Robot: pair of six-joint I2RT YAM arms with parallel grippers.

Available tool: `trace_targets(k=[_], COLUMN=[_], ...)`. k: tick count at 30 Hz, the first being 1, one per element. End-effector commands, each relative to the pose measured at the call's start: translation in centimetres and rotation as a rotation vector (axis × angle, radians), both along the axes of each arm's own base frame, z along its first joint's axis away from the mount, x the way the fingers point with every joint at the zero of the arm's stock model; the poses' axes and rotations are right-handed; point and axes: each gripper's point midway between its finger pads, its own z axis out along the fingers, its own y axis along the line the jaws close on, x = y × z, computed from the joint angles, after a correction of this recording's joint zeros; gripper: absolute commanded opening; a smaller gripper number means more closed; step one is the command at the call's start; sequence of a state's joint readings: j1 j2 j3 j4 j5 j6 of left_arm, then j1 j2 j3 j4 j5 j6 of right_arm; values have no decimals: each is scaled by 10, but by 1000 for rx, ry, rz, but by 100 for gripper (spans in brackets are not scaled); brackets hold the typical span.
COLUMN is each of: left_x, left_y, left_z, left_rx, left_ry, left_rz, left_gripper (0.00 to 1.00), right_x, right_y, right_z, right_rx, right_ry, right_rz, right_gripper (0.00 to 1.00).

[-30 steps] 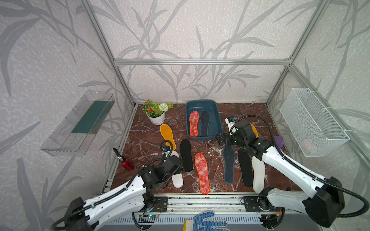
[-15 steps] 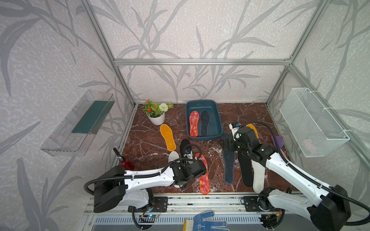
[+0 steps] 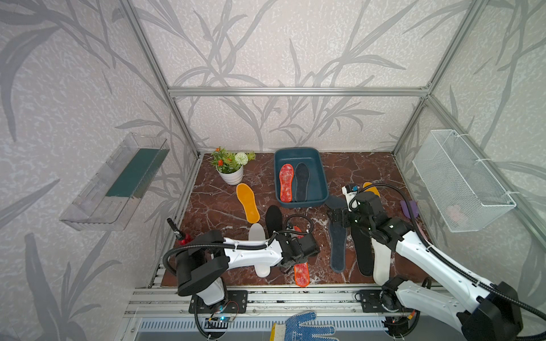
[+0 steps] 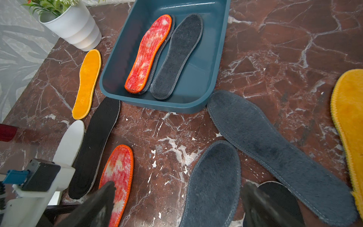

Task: Put the insoles into the storage box
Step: Pick up the insole from the center of the board.

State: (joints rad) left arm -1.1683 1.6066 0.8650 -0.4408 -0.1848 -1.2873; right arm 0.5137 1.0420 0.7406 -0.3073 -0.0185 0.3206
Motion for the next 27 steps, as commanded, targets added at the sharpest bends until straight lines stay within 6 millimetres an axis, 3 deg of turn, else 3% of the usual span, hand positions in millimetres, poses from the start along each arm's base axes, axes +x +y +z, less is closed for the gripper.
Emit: trace_targets(k=[1, 9, 20, 27], left_x=[-3, -3, 10, 33], left_y=[8, 5, 4, -3], left_z=[-6, -19, -22, 11], left_rx=[14, 8, -12, -41], left_ry=[45, 93, 99, -26], left_rz=[54, 59, 74, 27], left_gripper=[47, 39, 2, 0], right_x=[2, 2, 4, 4], right_y=[1, -1, -3, 0], right_z=[8, 6, 10, 9], right_rx=[24, 30, 42, 47], right_ry=[-36, -35, -39, -28], right_rz=[13, 14, 5, 18], right_gripper=[99, 99, 99, 99])
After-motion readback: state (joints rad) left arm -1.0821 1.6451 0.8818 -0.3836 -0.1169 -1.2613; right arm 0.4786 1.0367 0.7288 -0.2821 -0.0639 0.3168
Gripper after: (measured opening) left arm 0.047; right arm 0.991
